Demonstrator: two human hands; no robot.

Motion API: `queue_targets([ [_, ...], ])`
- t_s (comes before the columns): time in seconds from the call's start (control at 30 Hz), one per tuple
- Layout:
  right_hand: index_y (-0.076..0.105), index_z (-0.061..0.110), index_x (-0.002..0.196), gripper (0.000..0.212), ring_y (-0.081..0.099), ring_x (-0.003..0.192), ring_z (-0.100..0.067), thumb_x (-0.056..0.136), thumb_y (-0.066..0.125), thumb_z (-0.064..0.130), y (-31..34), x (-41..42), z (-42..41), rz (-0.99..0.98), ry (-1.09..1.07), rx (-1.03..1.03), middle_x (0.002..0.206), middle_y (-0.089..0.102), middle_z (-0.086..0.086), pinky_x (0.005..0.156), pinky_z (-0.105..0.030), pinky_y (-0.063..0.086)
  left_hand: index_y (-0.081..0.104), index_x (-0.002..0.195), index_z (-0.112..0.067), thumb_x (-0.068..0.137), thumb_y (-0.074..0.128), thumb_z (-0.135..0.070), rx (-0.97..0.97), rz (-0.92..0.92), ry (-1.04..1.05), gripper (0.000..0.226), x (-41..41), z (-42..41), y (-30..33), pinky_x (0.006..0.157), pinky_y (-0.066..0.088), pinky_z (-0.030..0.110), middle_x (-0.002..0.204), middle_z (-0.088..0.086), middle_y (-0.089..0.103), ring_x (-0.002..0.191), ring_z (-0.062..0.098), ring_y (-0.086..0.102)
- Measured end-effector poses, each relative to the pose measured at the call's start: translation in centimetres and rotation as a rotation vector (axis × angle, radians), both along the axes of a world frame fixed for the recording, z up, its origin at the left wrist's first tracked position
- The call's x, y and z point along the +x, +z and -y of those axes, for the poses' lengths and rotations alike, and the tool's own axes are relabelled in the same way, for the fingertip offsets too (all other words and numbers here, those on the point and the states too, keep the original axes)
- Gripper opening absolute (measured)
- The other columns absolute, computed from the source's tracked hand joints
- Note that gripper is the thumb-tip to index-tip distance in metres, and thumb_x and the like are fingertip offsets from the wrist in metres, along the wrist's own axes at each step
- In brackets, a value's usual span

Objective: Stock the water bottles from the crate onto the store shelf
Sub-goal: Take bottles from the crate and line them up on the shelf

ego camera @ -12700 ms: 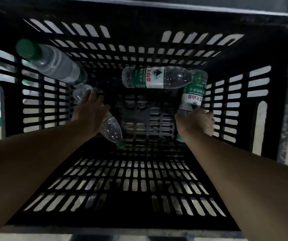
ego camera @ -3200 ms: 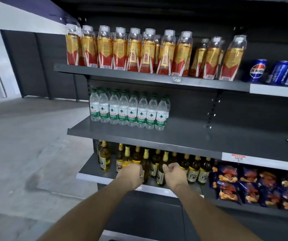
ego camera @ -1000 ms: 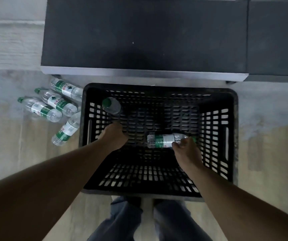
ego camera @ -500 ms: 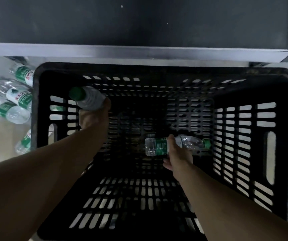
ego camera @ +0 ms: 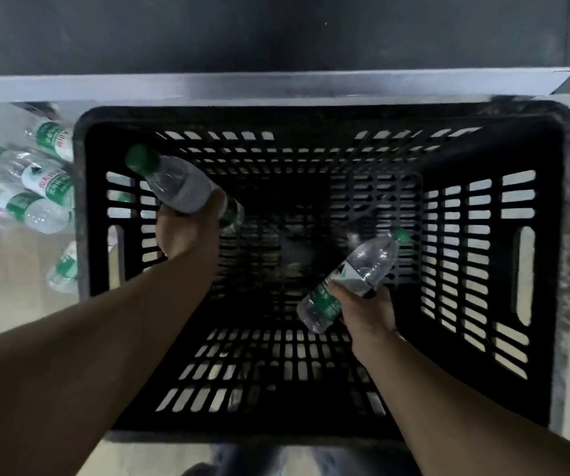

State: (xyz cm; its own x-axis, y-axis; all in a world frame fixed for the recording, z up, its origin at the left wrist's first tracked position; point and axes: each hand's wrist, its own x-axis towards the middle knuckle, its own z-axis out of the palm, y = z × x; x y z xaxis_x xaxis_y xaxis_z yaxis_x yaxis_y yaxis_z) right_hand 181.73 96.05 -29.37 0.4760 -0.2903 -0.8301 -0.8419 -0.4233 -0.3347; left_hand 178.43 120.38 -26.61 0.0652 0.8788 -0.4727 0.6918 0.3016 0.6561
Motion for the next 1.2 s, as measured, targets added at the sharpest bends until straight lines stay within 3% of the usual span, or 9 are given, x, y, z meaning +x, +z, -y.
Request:
queue_targets([
  [0.07,0.057,0.029,0.115,0.06,0.061,0.078,-0.004,0.064,0.088,0.036,2.4,-0.3,0.7,0.018,0.085,0.031,0.088,0.064,0.016,0.05,-0.016,0.044,0.061,0.129,-0.02,0.073,0.083,-0.044,0.013,-0.084,-0.079,0.065,-0.5,1.6,1.7,0.085,0.043,0.026,0.123,-0.001,0.067,0.116,0.025,0.061],
  [0.13,0.059,0.03,0.114,0.057,0.067,0.084,-0.009,0.065,0.088,0.03,4.7,-0.5,1.1,0.012,0.12,0.116,0.093,0.07,0.013,0.059,-0.021,0.048,0.061,0.127,-0.019,0.07,0.086,-0.044,-0.003,-0.142,-0.142,0.068,-1.2,3.1,3.8,0.079,0.043,0.025,0.122,0.001,0.068,0.11,0.025,0.063],
  [0.3,0.065,0.028,0.104,0.042,0.071,0.086,-0.011,0.069,0.087,0.025,10.9,0.5,1.6,-0.12,0.129,0.342,0.093,0.074,0.008,0.072,-0.032,0.056,0.06,0.103,-0.028,0.062,0.087,-0.048,-0.022,-0.195,-0.42,0.053,-1.9,5.5,9.8,0.051,0.036,0.015,0.08,-0.021,0.057,0.065,-0.008,0.049],
  [0.53,0.065,0.027,0.111,0.041,0.065,0.107,-0.02,0.074,0.083,0.025,21.2,1.7,1.3,-0.254,0.116,0.515,0.108,0.073,0.004,0.099,-0.046,0.049,0.071,0.099,-0.027,0.064,0.084,-0.05,-0.226,-0.18,-0.689,0.044,-1.3,5.5,20.2,0.071,0.055,0.028,0.087,-0.012,0.073,0.083,0.007,0.068],
  [0.63,0.066,0.029,0.108,0.028,0.067,0.104,-0.018,0.083,0.076,0.023,25.7,2.2,0.7,-0.246,0.153,0.548,0.101,0.075,0.006,0.095,-0.046,0.05,0.072,0.092,-0.03,0.066,0.083,-0.05,-0.303,-0.118,-0.678,0.035,-1.0,5.0,24.8,0.062,0.051,0.024,0.081,-0.013,0.074,0.078,0.007,0.07],
  [0.77,0.064,0.035,0.107,0.024,0.069,0.097,-0.011,0.087,0.072,0.024,31.5,3.6,-0.2,-0.18,0.22,0.595,0.097,0.075,0.014,0.077,-0.033,0.052,0.07,0.1,-0.029,0.07,0.079,-0.05,-0.474,0.017,-0.644,0.038,-0.4,4.1,30.7,0.078,0.059,0.035,0.087,-0.007,0.076,0.083,0.012,0.073],
  [0.9,0.065,0.031,0.105,0.019,0.073,0.091,-0.012,0.088,0.071,0.024,37.6,5.2,-1.2,-0.111,0.274,0.646,0.1,0.075,0.008,0.073,-0.03,0.054,0.061,0.093,-0.034,0.088,0.066,-0.046,-0.619,0.135,-0.571,0.014,0.1,3.7,36.5,0.044,0.046,0.008,0.064,-0.027,0.069,0.056,-0.014,0.063],
  [1.07,0.065,0.017,0.112,0.021,0.071,0.101,-0.02,0.091,0.067,0.02,45.5,6.5,-2.5,-0.066,0.298,0.714,0.106,0.075,-0.002,0.093,-0.042,0.053,0.063,0.104,-0.021,0.077,0.073,-0.056,-0.629,0.217,-0.488,0.045,0.5,3.9,43.3,0.052,0.055,0.025,0.084,0.002,0.077,0.071,0.018,0.075],
  [1.2,0.066,0.015,0.116,0.024,0.07,0.102,-0.025,0.094,0.059,0.019,51.6,6.5,-3.5,-0.078,0.27,0.756,0.107,0.074,-0.008,0.092,-0.041,0.054,0.071,0.101,-0.019,0.055,0.083,-0.06,-0.632,0.287,-0.526,0.063,0.2,3.6,48.8,0.078,0.058,0.041,0.094,0.005,0.077,0.094,0.029,0.073],
])
